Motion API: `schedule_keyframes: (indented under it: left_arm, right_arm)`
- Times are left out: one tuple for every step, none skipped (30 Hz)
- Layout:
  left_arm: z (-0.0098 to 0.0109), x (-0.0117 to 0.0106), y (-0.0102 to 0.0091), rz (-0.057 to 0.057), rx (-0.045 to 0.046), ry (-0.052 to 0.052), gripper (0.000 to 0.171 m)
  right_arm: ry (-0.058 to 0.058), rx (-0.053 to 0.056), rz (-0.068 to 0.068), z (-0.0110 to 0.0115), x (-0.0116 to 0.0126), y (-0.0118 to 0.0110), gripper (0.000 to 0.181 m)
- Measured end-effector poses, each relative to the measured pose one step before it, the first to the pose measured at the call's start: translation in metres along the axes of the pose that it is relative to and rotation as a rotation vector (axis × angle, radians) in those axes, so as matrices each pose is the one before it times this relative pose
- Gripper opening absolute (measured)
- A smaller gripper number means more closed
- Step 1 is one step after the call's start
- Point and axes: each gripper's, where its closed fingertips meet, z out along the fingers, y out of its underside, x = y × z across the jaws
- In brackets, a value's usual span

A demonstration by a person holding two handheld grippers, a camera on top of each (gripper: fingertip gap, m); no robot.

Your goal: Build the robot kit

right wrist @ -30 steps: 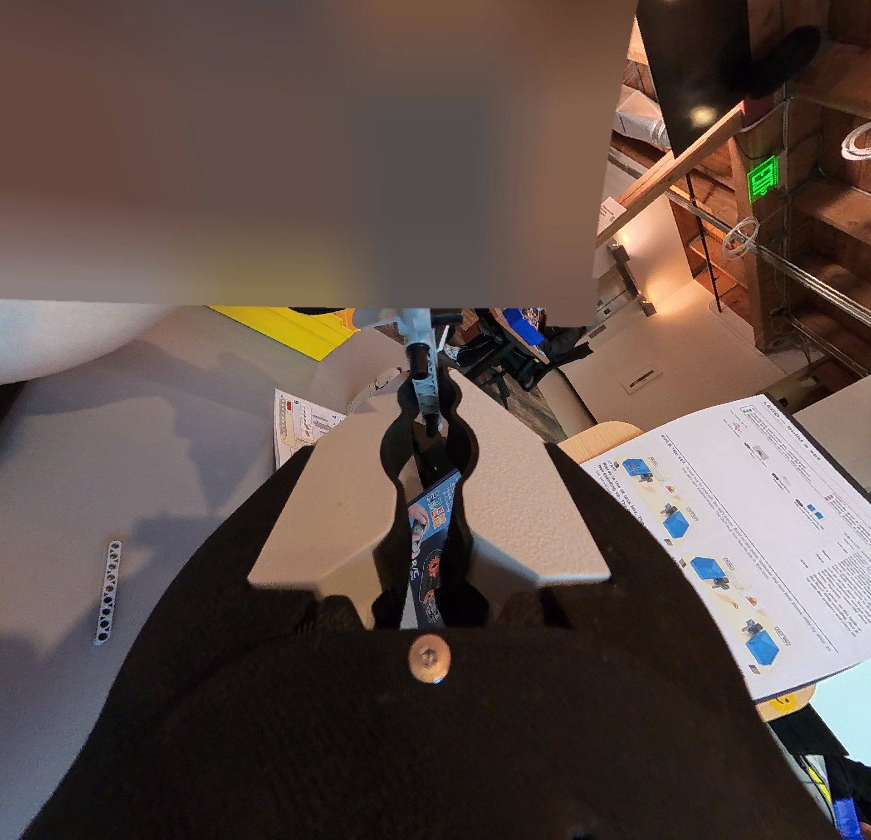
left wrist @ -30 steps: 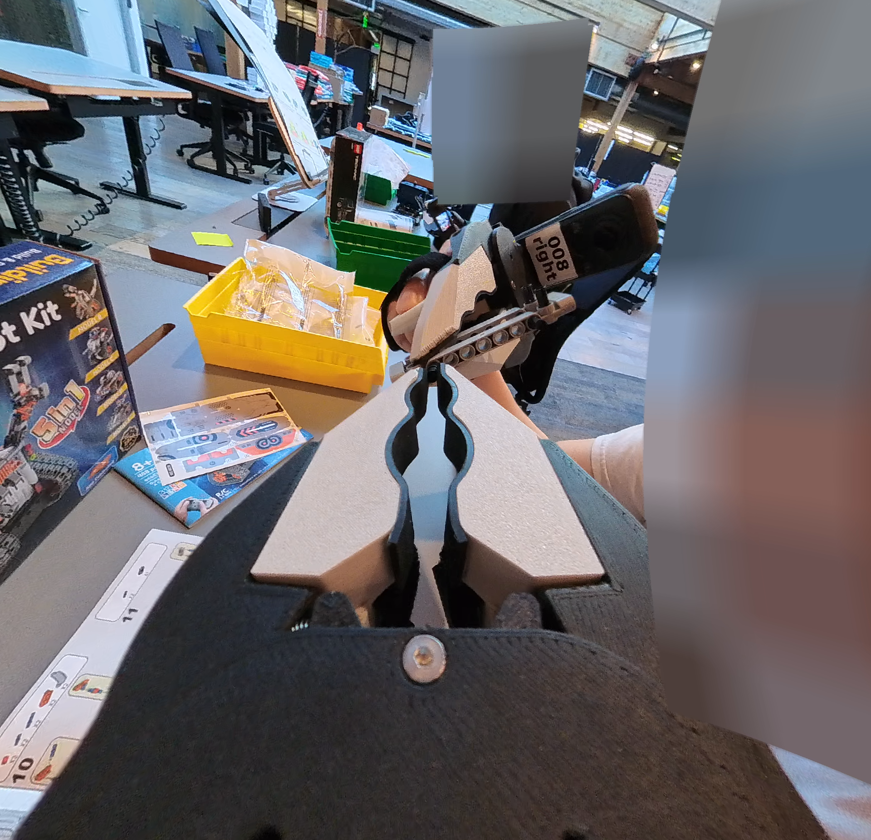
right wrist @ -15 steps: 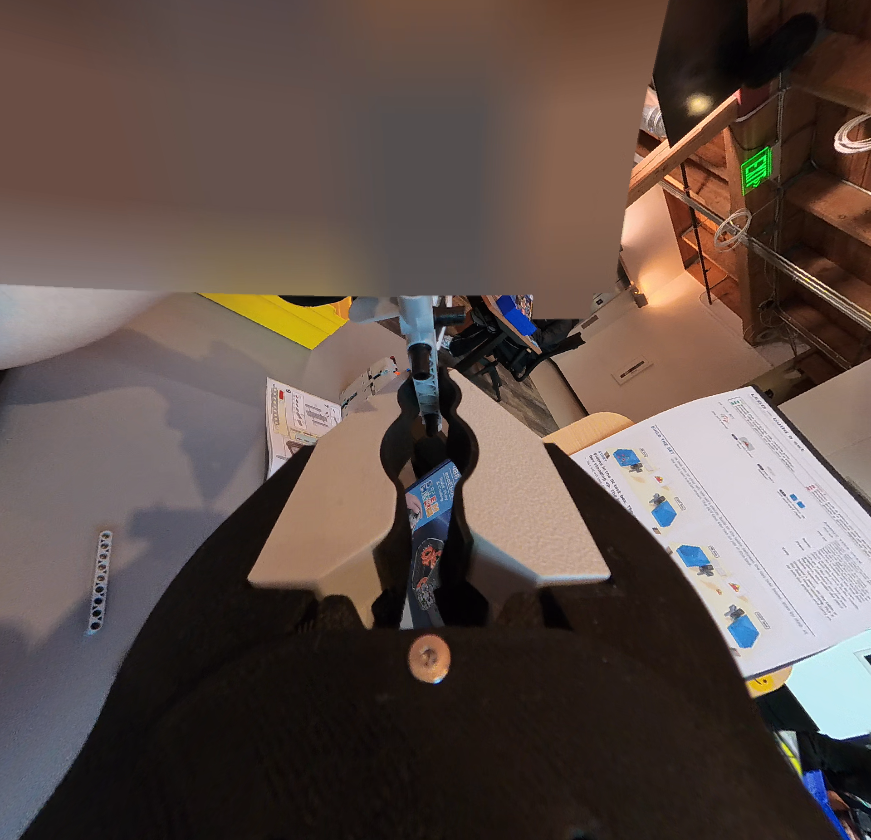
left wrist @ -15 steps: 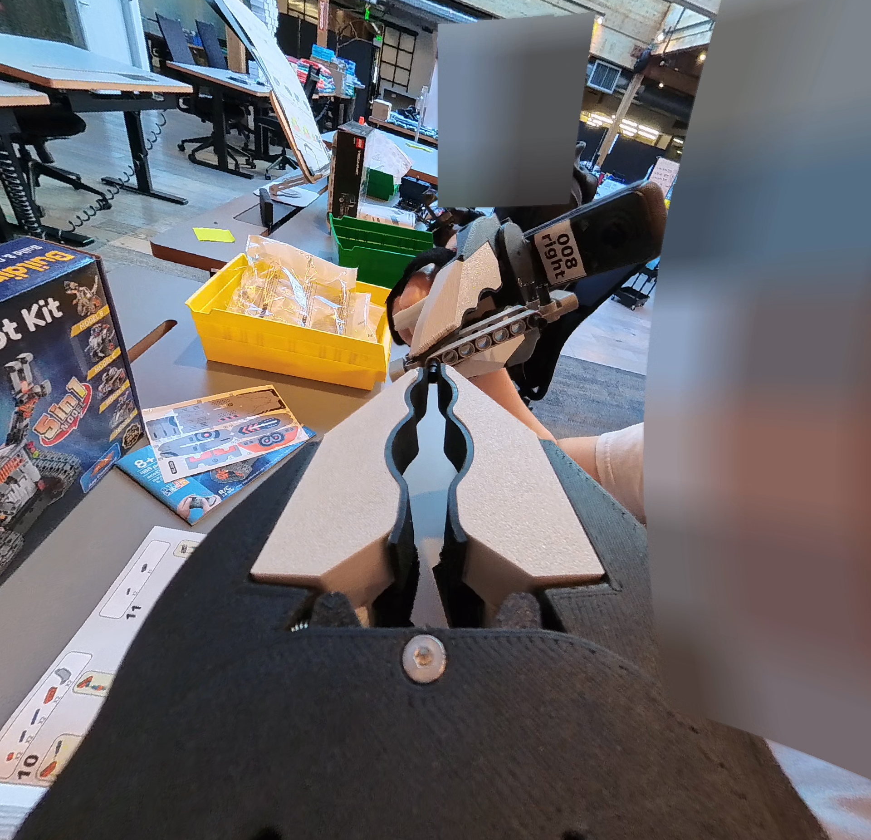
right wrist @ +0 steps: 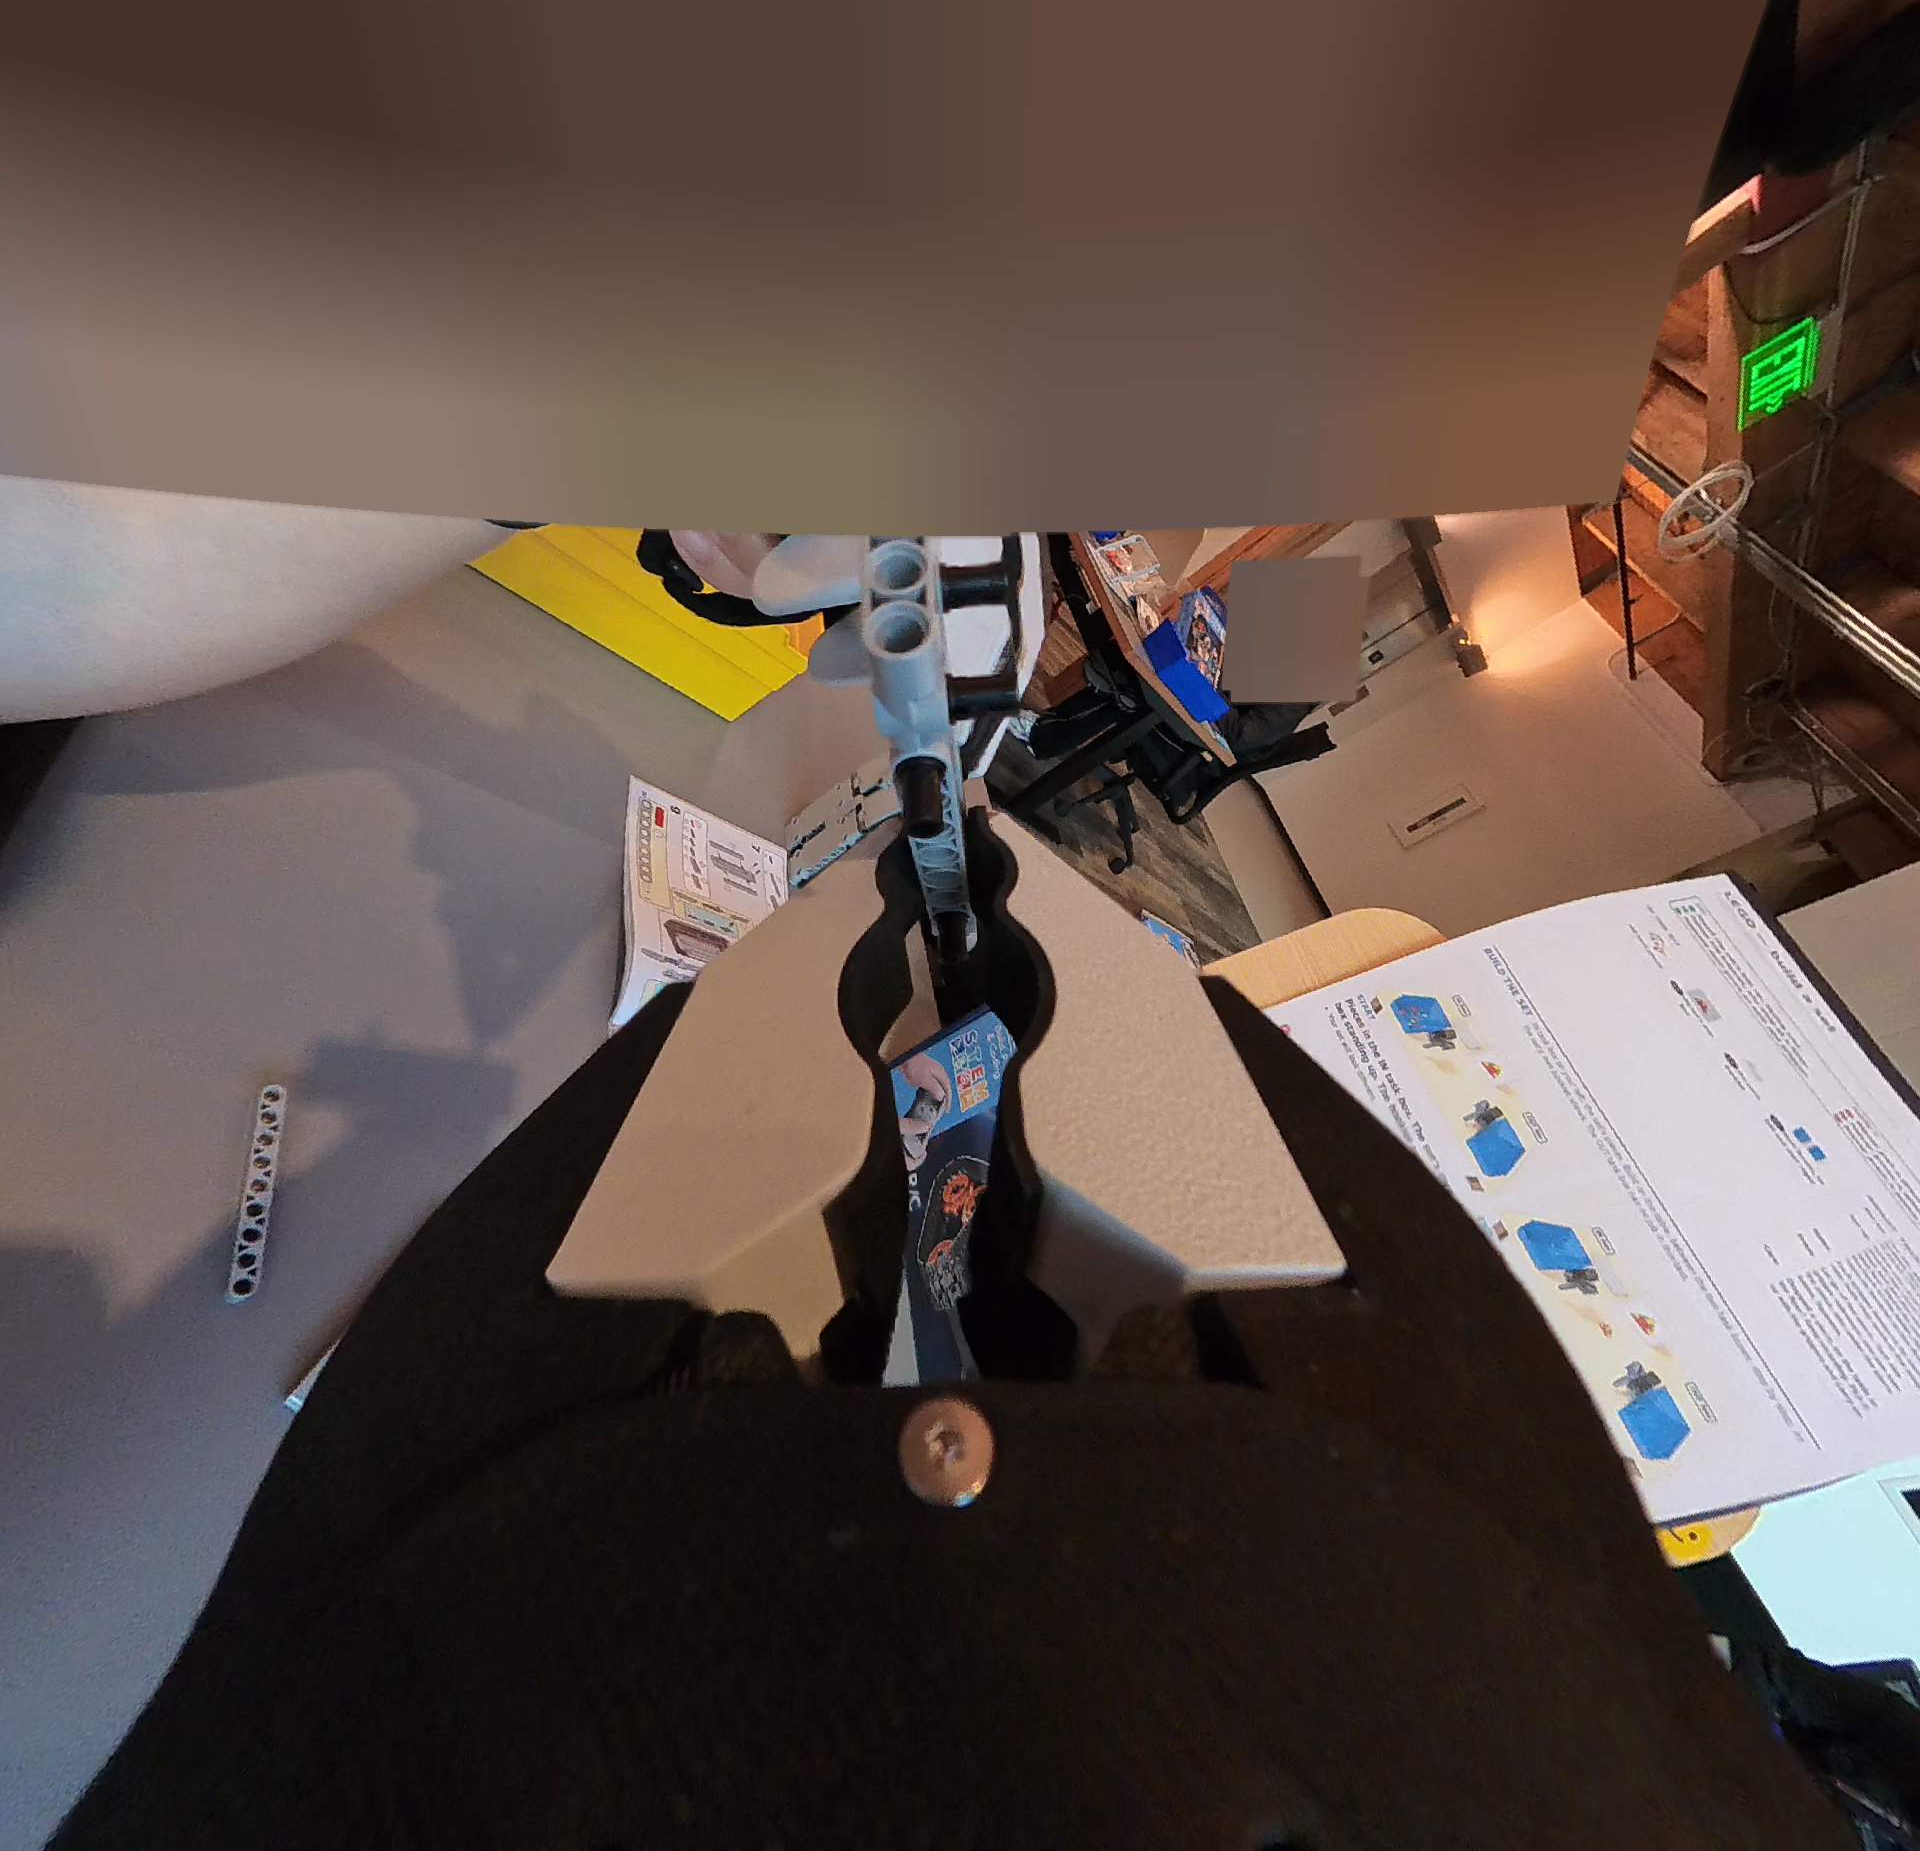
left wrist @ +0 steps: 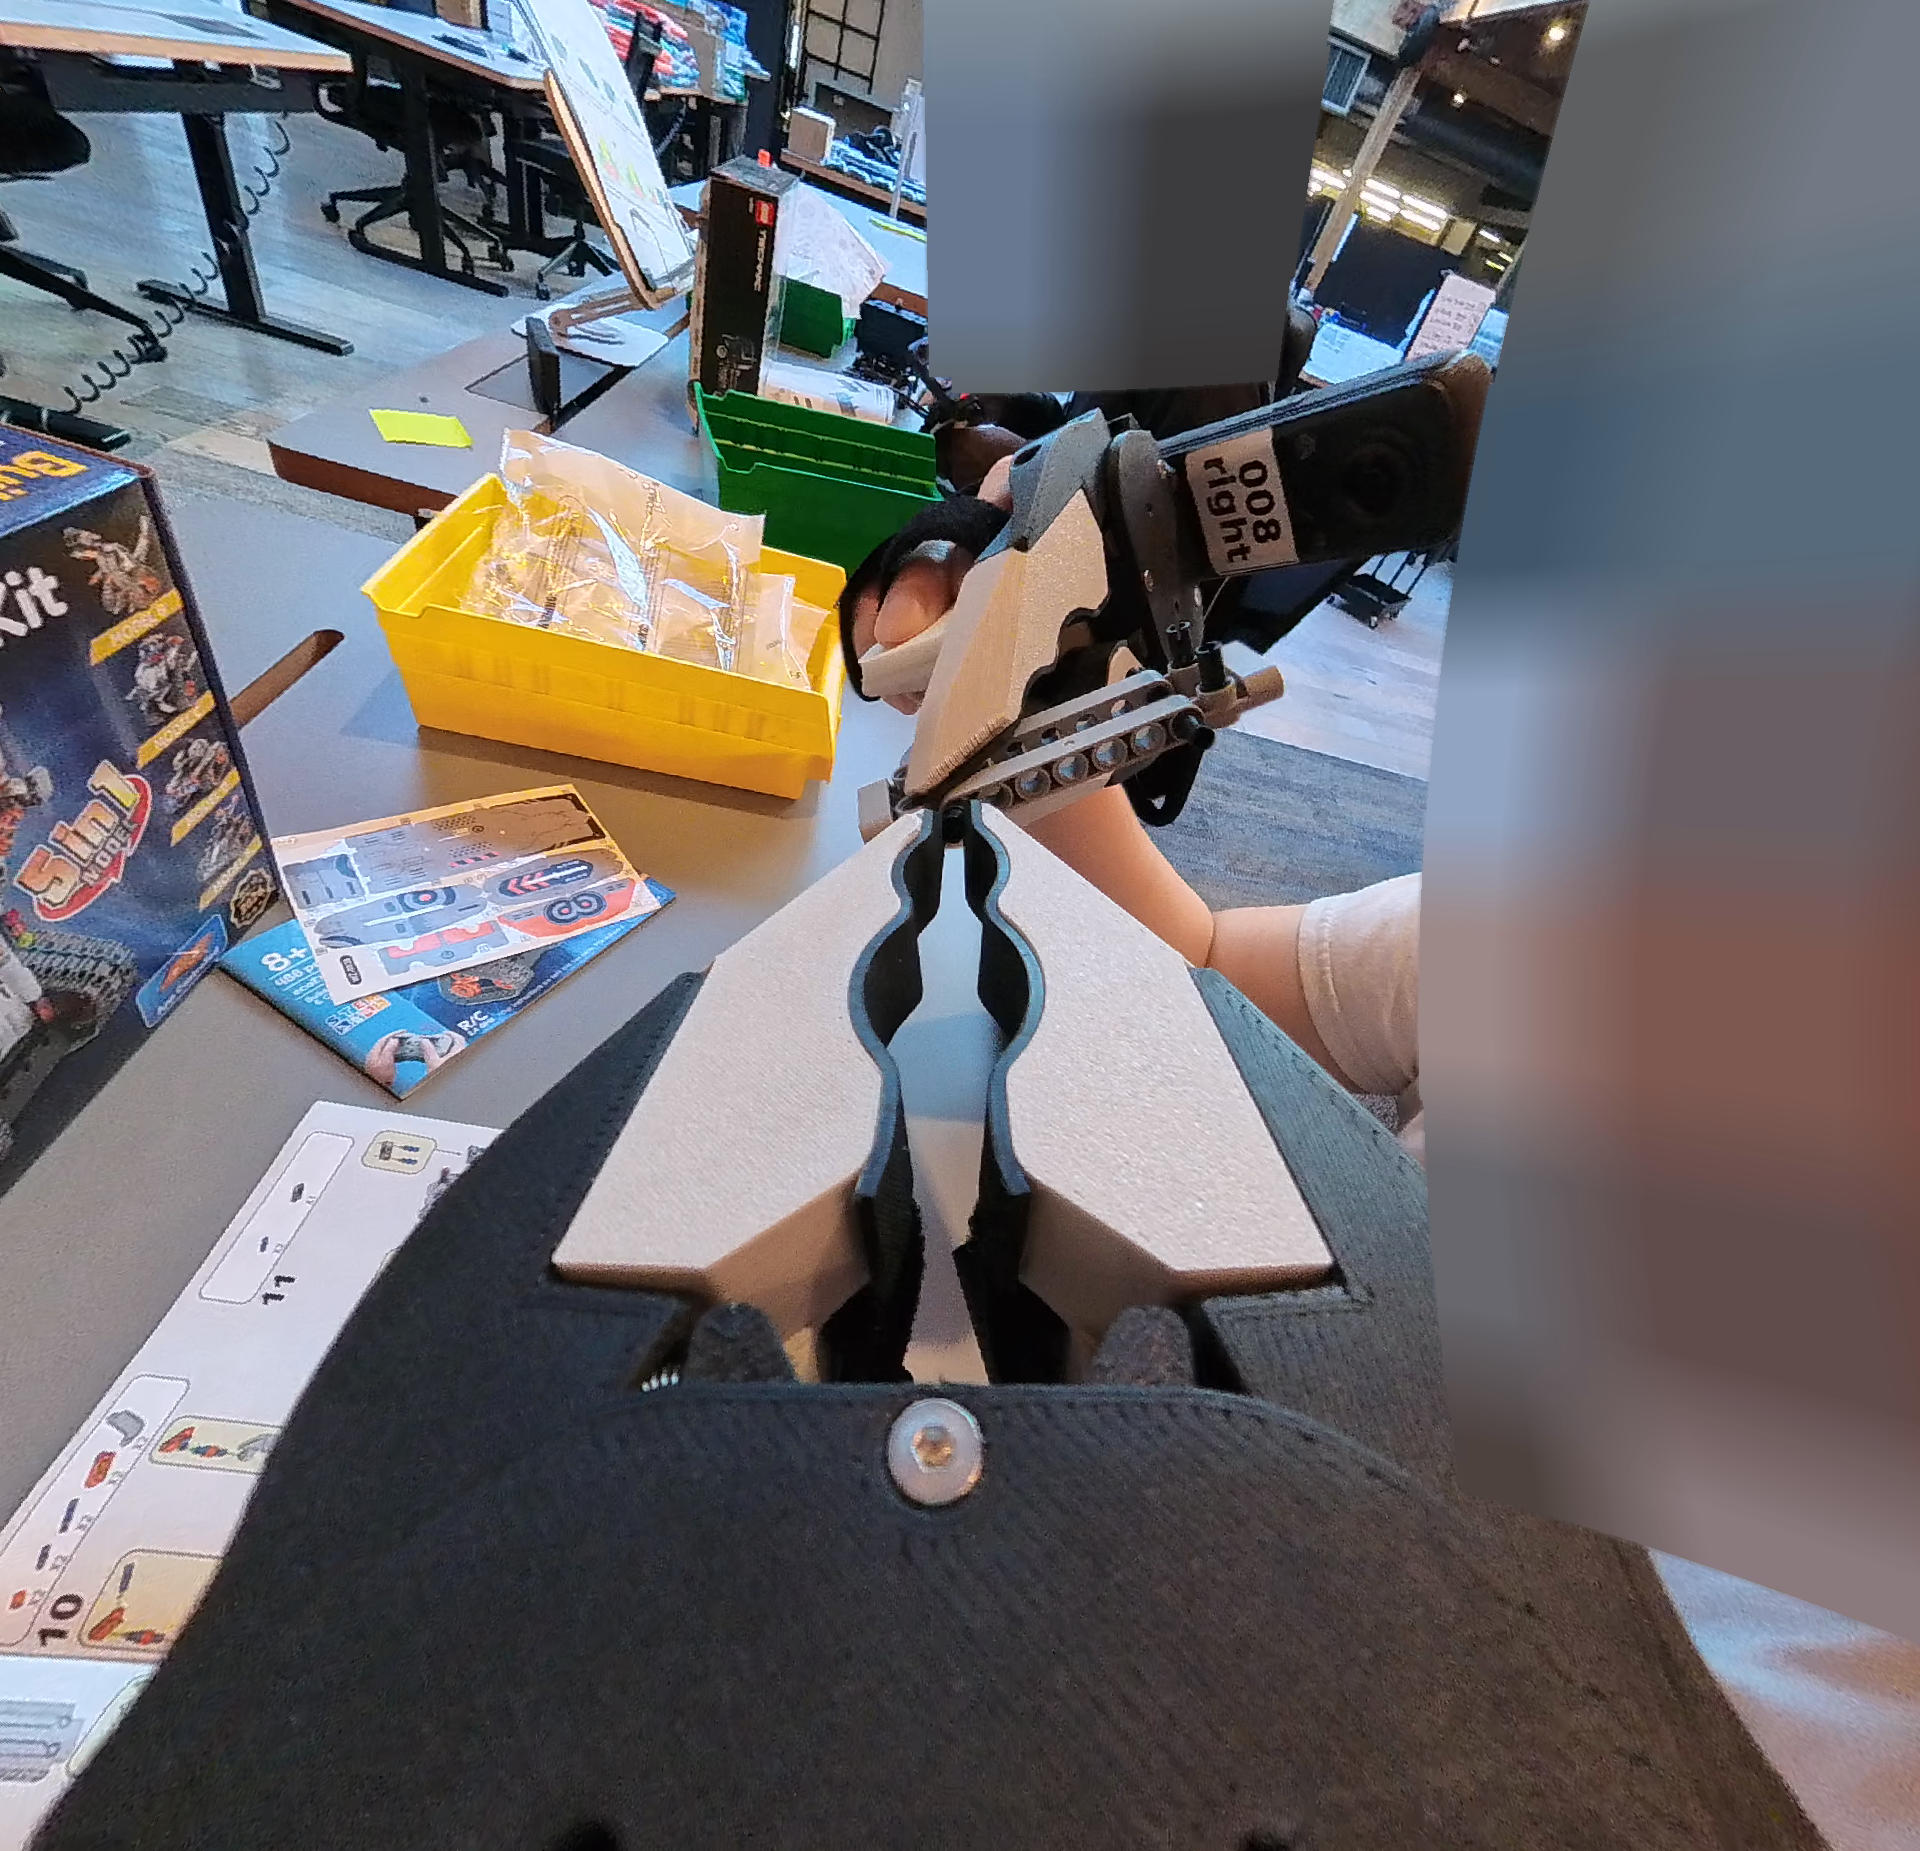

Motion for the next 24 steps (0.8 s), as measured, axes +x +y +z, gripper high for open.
schedule_keyframes:
  left_arm:
    - [-0.00021,-0.00141,-0.00026,-0.0024,0.00336,-0.0044,0.002]
    - [-0.00035,-0.00070,-0.00007,-0.0027,0.00179,0.0012,0.002]
    - [-0.00048,-0.00032,-0.00024,-0.0008,0.00211,0.0010,0.002]
    - [-0.00037,-0.00025,-0.00007,0.0004,0.00097,-0.0013,0.002]
    - [-0.00008,0.00015,-0.00027,0.0024,0.00106,-0.0016,0.002]
    - [0.00019,0.00051,-0.00068,0.0017,0.00328,-0.0001,0.002]
    - [0.00036,0.00035,-0.00032,0.0022,0.00095,-0.0006,0.002]
    - [0.00036,0.00027,-0.00029,0.0038,-0.00012,-0.0003,0.002]
    - [0.00036,-0.00055,-0.00069,0.0023,0.00267,-0.0035,0.002]
    - [0.00021,-0.00068,-0.00031,-0.0007,0.00158,-0.0034,0.002]
    - [0.00016,-0.00020,-0.00043,-0.0015,0.00304,0.0008,0.002]
    - [0.00006,0.00028,-0.00077,-0.0016,0.00499,0.0042,0.002]
    - [0.00009,0.00028,-0.00069,0.0000,0.00357,0.0020,0.002]
    - [0.00023,-0.00024,-0.00024,0.0014,0.00061,-0.0031,0.002]
    - [0.00023,-0.00044,-0.00095,0.0018,0.00539,-0.0046,0.002]
    - [0.00010,-0.00029,-0.00068,-0.0023,0.00403,-0.0024,0.002]
    - [0.00018,-0.00075,0.00014,0.0008,-0.00106,-0.0057,0.002]
    - [0.00004,-0.00107,-0.00037,0.0002,0.00215,-0.0080,0.002]
    - [-0.00014,-0.00107,0.00008,-0.0006,-0.00084,-0.0067,0.002]
    - [-0.00016,-0.00061,0.00046,-0.0008,-0.00209,-0.0037,0.002]
    - [-0.00014,-0.00075,-0.00005,-0.0007,0.00075,-0.0038,0.002]
    - [-0.00002,-0.00033,0.00017,-0.0006,-0.00054,-0.0025,0.002]
    - [-0.00007,-0.00024,0.00023,0.0003,-0.00148,-0.0022,0.002]
    - [0.00007,-0.00067,0.00012,0.0000,-0.00085,-0.0052,0.002]
  right_arm:
    - [0.0055,-0.0050,0.0046,0.00061,0.00114,0.00102,0.007]
    - [0.0022,0.0023,0.0043,0.00045,0.00050,0.00018,0.007]
    - [0.0010,0.0041,0.0092,0.00031,0.00076,-0.00009,0.007]
    - [0.0000,0.0042,0.0070,0.00004,0.00058,-0.00013,0.007]
    - [0.0004,0.0061,0.0078,-0.00026,0.00063,-0.00044,0.007]
    - [0.0010,0.0074,0.0084,-0.00068,0.00067,-0.00072,0.007]
    - [0.0016,0.0053,0.0062,-0.00074,0.00078,-0.00043,0.007]
    - [0.0005,0.0031,0.0046,-0.00038,0.00048,-0.00018,0.007]
    - [0.0044,-0.0024,0.0022,-0.00004,0.00084,0.00056,0.007]
    - [0.0014,-0.0033,0.0031,0.00004,0.00037,0.00068,0.007]
    - [0.0038,0.0012,-0.0017,-0.00027,0.00048,-0.00030,0.007]
    - [0.0020,0.0025,0.0042,-0.00030,0.00046,-0.00082,0.007]
    - [0.0016,0.0013,0.0026,-0.00021,0.00034,-0.00028,0.007]
    - [0.0028,-0.0010,0.0014,-0.00022,0.00056,0.00027,0.007]
    - [0.0087,0.0000,0.0032,-0.00003,0.00137,-0.00019,0.007]
    - [0.0028,-0.0012,0.0006,-0.00002,0.00047,0.00014,0.007]
    - [0.0032,-0.0059,-0.0005,0.00016,0.00036,0.00094,0.007]
    - [0.0084,-0.0076,-0.0052,0.00046,0.00079,0.00077,0.007]
    - [0.0055,-0.0086,-0.0043,0.00066,0.00032,0.00089,0.007]
    - [0.0078,-0.0059,-0.0045,0.00061,0.00057,0.00030,0.006]
    - [0.0065,-0.0055,-0.0049,0.00044,0.00039,0.00036,0.006]
    - [0.0071,-0.0015,-0.0066,0.00030,0.00051,-0.00010,0.007]
    - [0.0051,-0.0032,-0.0075,0.00010,0.00024,0.00009,0.006]
    - [0.0068,-0.0092,-0.0134,0.00036,0.00008,0.00084,0.006]
